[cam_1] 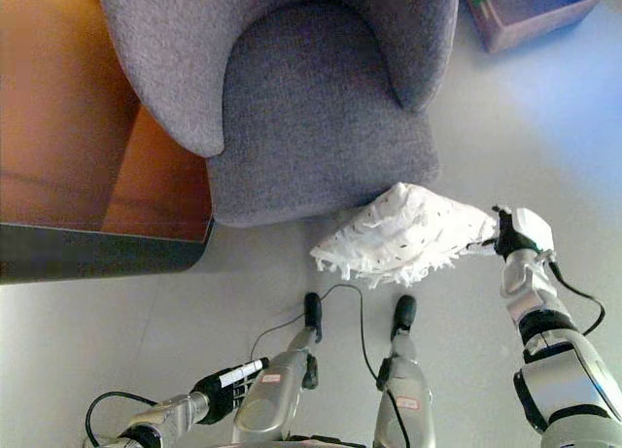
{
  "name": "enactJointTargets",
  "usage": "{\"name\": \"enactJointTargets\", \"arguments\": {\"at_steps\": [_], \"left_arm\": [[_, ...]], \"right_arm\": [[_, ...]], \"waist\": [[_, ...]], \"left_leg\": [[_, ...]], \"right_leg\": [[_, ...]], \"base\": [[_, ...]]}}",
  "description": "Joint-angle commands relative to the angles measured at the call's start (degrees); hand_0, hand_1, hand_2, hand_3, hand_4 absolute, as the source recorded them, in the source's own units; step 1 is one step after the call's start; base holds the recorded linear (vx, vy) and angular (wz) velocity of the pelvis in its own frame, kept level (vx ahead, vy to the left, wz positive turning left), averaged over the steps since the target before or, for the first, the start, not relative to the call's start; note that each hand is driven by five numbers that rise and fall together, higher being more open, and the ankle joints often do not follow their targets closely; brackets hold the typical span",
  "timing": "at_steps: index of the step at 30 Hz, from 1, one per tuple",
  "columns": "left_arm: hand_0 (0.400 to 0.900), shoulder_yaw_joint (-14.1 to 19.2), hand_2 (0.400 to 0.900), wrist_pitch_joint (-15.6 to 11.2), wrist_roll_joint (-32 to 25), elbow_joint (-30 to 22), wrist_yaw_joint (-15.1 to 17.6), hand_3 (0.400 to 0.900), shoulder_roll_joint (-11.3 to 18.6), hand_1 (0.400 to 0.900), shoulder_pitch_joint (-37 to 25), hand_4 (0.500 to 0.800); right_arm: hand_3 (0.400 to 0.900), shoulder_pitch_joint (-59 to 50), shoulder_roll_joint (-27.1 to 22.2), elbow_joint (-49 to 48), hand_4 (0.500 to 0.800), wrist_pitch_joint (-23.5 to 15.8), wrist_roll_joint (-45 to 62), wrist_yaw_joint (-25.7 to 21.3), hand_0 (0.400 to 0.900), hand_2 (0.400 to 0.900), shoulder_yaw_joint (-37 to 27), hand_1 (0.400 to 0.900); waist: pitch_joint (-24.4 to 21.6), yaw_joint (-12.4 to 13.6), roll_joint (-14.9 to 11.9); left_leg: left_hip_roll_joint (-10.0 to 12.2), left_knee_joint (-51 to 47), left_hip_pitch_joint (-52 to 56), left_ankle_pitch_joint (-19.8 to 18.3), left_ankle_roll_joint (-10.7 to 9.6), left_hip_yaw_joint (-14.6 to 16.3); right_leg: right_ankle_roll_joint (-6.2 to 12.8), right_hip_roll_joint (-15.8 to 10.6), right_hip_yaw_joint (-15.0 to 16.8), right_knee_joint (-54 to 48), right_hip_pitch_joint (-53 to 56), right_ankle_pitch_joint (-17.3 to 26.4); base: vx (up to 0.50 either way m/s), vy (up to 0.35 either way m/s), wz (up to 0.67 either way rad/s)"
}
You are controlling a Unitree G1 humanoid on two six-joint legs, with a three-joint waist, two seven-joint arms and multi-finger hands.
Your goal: Pick up the pillow and put it on the sofa.
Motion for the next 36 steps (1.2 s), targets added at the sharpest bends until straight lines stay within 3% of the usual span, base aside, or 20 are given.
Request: {"name": "enactJointTargets", "arguments": {"at_steps": [1, 10, 19, 29, 35, 36], "left_arm": [[0.9, -5.11, 0.9, 1.02, -1.53, 3.91, 0.31, 0.9, 3.41, 0.9, 4.11, 0.8], [0.9, -5.77, 0.9, -1.69, -3.53, 2.46, 0.19, 0.9, 2.63, 0.9, 4.5, 0.8], [0.9, -6.83, 0.9, -3.94, -5.44, 1.72, 0.44, 0.9, 1.73, 0.9, 4.03, 0.8], [0.9, -7.76, 0.9, -4.44, -7.77, 0.01, 0.34, 0.9, 1.56, 0.9, 3.83, 0.8], [0.9, -8.4, 0.9, -5.15, -8.8, -0.72, 0.94, 0.9, 1.55, 0.9, 4.46, 0.8], [0.9, -8.06, 0.9, -5.41, -8.41, -0.8, 0.96, 0.9, 1.48, 0.9, 4.64, 0.8]], "right_arm": [[0.9, -6.68, -7.25, -2.45, 0.8, -0.87, 1.72, -0.5, 0.9, 0.9, 2.98, 0.9], [0.9, -15.32, -8.0, -6.75, 0.8, 1.48, 4.82, 0.91, 0.9, 0.9, 5.66, 0.9], [0.9, -20.41, -5.85, -10.31, 0.8, 3.95, 8.29, 2.29, 0.9, 0.9, 7.52, 0.9], [0.9, -25.96, -4.9, -11.61, 0.8, 5.27, 9.79, 5.21, 0.9, 0.9, 10.09, 0.9], [0.9, -29.33, -3.87, -13.8, 0.8, 7.43, 12.27, 4.64, 0.9, 0.9, 11.23, 0.9], [0.9, -30.32, -3.46, -13.32, 0.8, 6.15, 12.89, 5.96, 0.9, 0.9, 11.63, 0.9]], "waist": [[1.92, 0.54, -1.3], [3.63, 2.06, 0.28], [3.63, 2.91, 0.66], [3.63, 3.99, 1.77], [3.63, 4.82, 2.26], [3.63, 5.08, 2.31]], "left_leg": [[-5.38, 4.59, -6.34, -1.12, 1.48, -3.06], [-6.31, 7.75, -13.99, -0.68, 1.9, -2.86], [-6.29, 10.08, -20.63, -0.6, 2.15, -3.74], [-5.98, 11.3, -24.33, 0.0, 1.55, -3.61], [-5.81, 11.58, -26.78, 0.3, 1.66, -4.37], [-5.74, 11.76, -27.18, 0.15, 1.78, -4.52]], "right_leg": [[-0.67, 0.54, -2.32, 14.96, -6.34, -10.57], [-0.33, -1.01, -1.66, 20.05, -14.62, -11.54], [-0.54, -0.75, -0.23, 22.43, -21.19, -11.82], [-0.33, -1.52, -0.48, 24.2, -24.78, -12.07], [-0.66, -1.18, -0.11, 25.74, -27.52, -12.64], [-0.78, -1.02, 0.01, 25.84, -27.89, -12.82]], "base": [[-0.04, 0.047, 0.02], [-0.01, 0.047, 0.01], [0.0, 0.026, 0.01], [0.0, 0.037, -0.01], [0.0, 0.001, 0.02], [0.0, 0.0, 0.0]]}}
